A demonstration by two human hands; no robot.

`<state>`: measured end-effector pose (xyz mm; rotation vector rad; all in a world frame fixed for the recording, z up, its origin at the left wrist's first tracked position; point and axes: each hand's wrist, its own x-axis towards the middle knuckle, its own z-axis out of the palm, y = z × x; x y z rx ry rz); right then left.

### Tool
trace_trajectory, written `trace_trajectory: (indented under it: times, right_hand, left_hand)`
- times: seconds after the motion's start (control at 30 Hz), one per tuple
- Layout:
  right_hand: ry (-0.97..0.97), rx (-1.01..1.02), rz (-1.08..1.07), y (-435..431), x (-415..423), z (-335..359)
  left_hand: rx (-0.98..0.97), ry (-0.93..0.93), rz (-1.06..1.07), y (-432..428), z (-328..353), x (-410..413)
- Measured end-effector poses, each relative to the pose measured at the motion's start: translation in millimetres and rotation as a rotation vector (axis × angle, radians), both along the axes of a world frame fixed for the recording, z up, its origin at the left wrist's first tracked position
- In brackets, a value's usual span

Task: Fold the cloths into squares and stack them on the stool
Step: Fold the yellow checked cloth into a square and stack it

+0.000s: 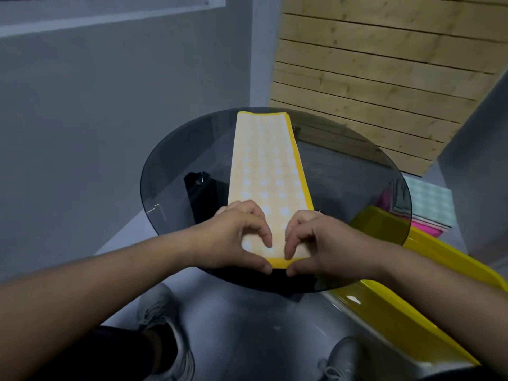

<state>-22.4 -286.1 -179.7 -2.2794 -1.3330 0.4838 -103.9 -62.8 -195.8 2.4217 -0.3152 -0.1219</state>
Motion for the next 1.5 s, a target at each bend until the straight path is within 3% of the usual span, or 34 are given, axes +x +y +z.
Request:
trace_trajectory:
  times: [0.27, 0.63, 0.83, 1.0, 1.2, 1.5]
  right_hand:
    - [-0.012, -0.013, -0.043, -4.0, -10.8, -0.4]
    - [-0.168, -0.021, 0.019, -2.7, -19.1, -1.3]
    - [-0.005, 0.03, -0.074, -2.1, -13.7, 14.9]
    - [-0.009, 0.115, -0.107, 3.5, -9.1, 34.6]
    - [0.247, 0.398, -0.206, 9.2, 11.8, 64.2]
    - [0.521, 0.536, -0.253, 2.8, 56.8, 46.5]
  left_hand:
    - [-0.037, 0.025, 0.016, -1.9, 1.6, -1.9]
    - [-0.071, 0.047, 0.024, -2.3, 3.7, -1.9]
    - [-0.223, 0.136, 0.004, -2.5, 24.5, -1.5]
    - [-0.323, 0.159, 0.04, 3.8, 47.2, 4.9]
    - [-0.343, 0.068, 0.112, 9.8, 77.4, 17.4]
    - [-0.515, -0.143, 0.309, 14.7, 100.5, 43.3]
